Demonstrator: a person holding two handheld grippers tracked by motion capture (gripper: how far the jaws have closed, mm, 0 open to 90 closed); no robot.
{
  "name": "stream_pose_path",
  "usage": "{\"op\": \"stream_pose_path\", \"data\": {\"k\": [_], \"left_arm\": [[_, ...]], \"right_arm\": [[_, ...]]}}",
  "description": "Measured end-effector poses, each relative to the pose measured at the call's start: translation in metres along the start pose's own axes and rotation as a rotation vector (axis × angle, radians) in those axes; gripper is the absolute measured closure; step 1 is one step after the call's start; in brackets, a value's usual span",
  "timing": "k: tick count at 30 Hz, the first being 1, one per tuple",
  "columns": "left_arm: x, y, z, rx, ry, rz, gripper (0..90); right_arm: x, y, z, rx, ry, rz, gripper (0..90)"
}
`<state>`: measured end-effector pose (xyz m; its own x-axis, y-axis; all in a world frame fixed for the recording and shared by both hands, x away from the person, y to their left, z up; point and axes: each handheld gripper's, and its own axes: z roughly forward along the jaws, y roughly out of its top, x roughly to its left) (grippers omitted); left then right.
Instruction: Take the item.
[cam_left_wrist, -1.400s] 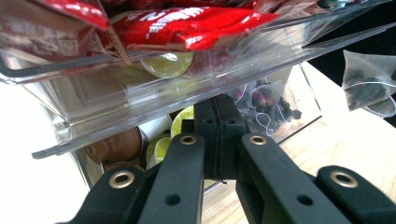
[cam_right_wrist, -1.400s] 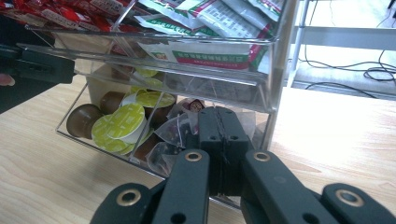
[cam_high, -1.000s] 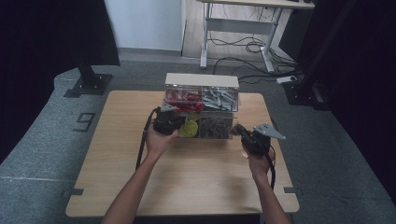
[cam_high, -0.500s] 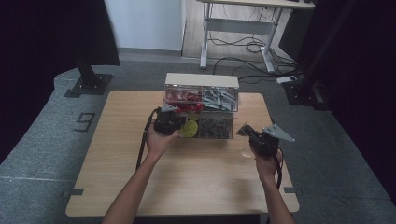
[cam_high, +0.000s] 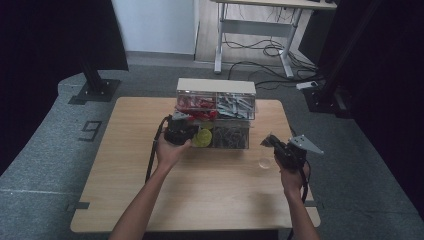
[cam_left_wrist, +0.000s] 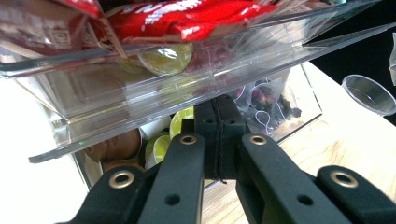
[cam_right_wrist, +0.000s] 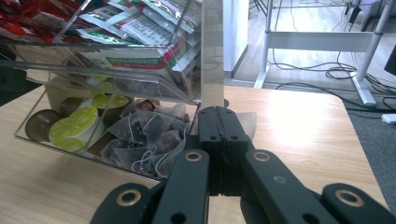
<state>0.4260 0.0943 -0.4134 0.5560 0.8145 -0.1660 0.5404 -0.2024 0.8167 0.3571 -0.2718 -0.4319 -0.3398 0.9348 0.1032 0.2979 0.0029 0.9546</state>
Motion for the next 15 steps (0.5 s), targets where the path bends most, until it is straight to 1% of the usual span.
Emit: {"op": "stream_pose_path", "data": {"k": [9,15], "left_arm": [[0.000,0.000,0.001,0.001,0.001,0.001,89.7],[-0.001,0.000,0.001,0.002,0.002,0.001,89.7]], "right_arm": [[-0.011,-0.005,0.000,0.013,-0.021,0.015,89.5],[-0.018,-0.010,0.002,0.027,-0.029,0.036,89.5]]}}
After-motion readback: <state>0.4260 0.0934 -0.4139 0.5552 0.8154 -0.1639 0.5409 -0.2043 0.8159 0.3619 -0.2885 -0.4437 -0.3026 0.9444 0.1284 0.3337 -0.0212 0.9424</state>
